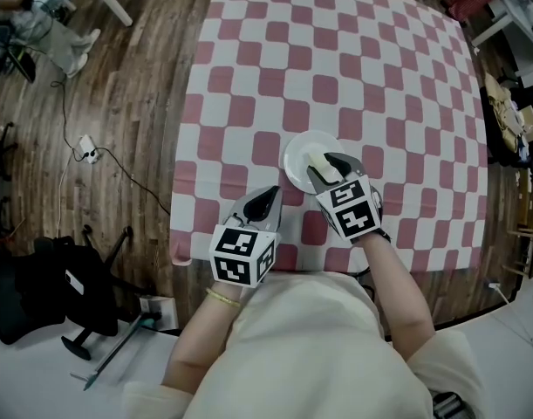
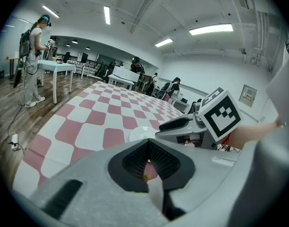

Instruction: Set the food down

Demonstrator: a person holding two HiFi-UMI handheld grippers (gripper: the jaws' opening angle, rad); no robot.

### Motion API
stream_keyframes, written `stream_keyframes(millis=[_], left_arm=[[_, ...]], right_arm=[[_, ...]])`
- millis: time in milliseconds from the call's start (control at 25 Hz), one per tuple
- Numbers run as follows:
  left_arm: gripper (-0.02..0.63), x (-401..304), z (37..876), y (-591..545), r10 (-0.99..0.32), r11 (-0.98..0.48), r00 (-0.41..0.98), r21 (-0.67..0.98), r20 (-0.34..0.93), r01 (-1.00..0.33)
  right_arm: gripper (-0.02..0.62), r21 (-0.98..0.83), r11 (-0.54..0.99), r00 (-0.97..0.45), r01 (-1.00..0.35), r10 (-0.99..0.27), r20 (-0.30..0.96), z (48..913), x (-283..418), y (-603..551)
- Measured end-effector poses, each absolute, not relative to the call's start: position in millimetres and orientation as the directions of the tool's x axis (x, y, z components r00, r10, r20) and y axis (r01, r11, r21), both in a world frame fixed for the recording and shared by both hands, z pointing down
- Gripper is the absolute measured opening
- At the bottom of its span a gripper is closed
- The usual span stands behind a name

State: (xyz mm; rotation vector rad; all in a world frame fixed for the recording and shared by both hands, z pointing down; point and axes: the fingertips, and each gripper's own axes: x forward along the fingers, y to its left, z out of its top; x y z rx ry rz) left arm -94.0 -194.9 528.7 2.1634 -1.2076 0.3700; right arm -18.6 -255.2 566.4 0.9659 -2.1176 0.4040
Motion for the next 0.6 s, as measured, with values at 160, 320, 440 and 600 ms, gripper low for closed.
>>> stream_keyframes(millis=[160, 320, 440, 600], left_arm=[[0.003, -89.0, 522.5, -189.8, -0.676, -0.384, 0.536, 0.378, 0.506, -0.842], [0.003, -84.0, 519.3, -183.1, -0.686, -0.377, 0.528, 0.376, 0.501, -0.846], [0.003, -79.3, 516.4, -179.9, -0.695, -0.374, 0.524, 0.375, 0.492, -0.848], [0.003, -74.5, 512.1, -177.4, -0.708, -0.365, 0.518, 0.378, 0.48, -0.851]], right_arm=[[0.156, 0.014, 0.654, -0.451, -0.756, -0.536, 0.714, 550.7, -16.1, -248.4], [0.126, 0.014, 0.648, -0.466, -0.762, -0.562, 0.683, 536.0, -11.2, -239.7], [0.101, 0.011, 0.641, -0.476, -0.767, -0.581, 0.66, 527.0, -6.4, -233.5], [0.078, 0.012, 0.634, -0.481, -0.773, -0.598, 0.641, 518.4, 0.5, -226.2]])
